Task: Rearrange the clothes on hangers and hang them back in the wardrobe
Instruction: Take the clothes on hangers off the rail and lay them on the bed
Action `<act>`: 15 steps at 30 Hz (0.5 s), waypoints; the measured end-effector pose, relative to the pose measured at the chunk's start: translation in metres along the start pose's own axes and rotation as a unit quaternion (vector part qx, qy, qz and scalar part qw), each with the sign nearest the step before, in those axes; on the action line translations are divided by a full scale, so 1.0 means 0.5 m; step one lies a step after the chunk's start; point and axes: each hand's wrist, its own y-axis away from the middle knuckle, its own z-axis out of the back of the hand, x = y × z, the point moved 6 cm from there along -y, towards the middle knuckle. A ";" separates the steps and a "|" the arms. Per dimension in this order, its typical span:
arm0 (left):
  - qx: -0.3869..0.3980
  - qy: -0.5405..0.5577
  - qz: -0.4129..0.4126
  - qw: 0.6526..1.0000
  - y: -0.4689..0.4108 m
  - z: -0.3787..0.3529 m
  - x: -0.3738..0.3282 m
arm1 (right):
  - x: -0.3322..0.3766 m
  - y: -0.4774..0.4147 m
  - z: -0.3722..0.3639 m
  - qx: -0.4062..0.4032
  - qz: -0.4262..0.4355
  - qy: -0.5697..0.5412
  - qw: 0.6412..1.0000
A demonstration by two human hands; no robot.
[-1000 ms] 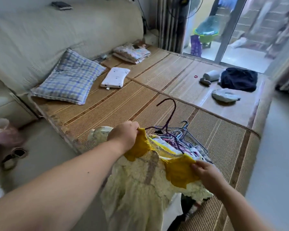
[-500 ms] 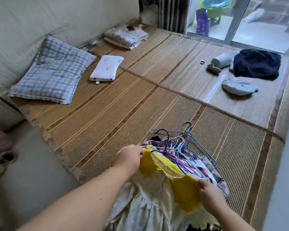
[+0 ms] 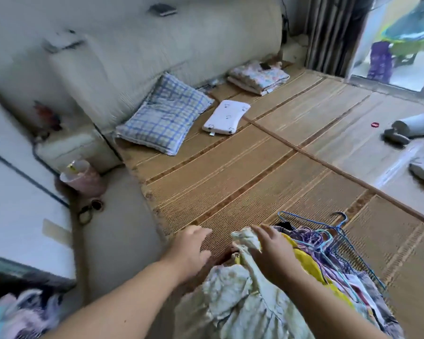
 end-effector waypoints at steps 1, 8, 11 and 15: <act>-0.021 0.002 0.011 1.000 0.029 0.035 0.023 | 0.074 -0.003 0.008 -0.001 0.049 0.001 0.999; -0.193 0.000 0.094 0.977 0.316 0.286 0.234 | 0.562 0.079 0.031 -0.004 0.321 0.054 0.946; -0.256 0.000 0.138 0.957 0.460 0.375 0.322 | 0.735 0.142 0.027 -0.011 0.399 0.072 0.914; -0.341 -0.016 0.192 0.920 0.656 0.481 0.418 | 0.938 0.229 0.014 -0.026 0.487 0.073 0.870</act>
